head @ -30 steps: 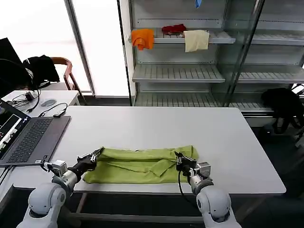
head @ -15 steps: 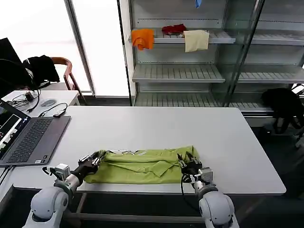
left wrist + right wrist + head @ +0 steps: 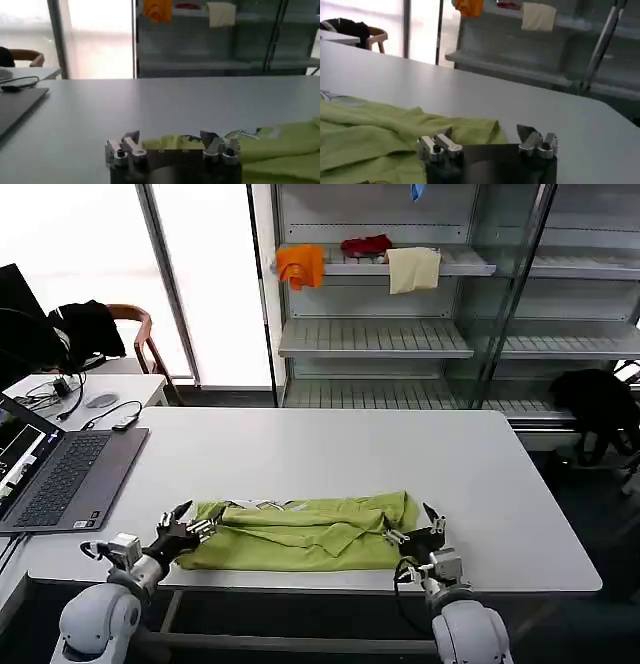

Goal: Fold and organize the clothes.

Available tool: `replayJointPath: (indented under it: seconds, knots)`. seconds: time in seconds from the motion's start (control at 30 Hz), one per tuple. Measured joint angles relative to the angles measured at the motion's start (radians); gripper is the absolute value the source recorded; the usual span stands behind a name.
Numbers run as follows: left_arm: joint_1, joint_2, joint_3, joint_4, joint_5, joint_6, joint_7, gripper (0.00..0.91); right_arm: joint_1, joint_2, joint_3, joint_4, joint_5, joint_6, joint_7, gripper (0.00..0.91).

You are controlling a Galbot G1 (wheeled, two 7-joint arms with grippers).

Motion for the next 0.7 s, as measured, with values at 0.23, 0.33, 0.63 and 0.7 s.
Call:
replayJointPath:
  seconds: [0.23,0.33,0.63,0.7]
  knots:
    - [0.046,-0.041,0.003,-0.033,0.008,-0.033,-0.092,0.907,0.026,-0.022,0.041,0.044,0.135,0.009,0.004,0.907]
    - [0.058,-0.068,0.017,-0.035,0.020,-0.049,-0.137,0.907,0.040,-0.030,0.046,0.057,0.173,0.008,0.012,0.907]
    - [0.059,-0.132,0.054,-0.023,0.067,-0.077,-0.228,0.897,0.038,-0.024,0.052,0.078,0.232,0.017,0.025,0.907]
    - [0.056,-0.139,0.059,-0.017,0.073,-0.079,-0.239,0.836,0.035,-0.024,0.052,0.079,0.239,0.019,0.030,0.907]
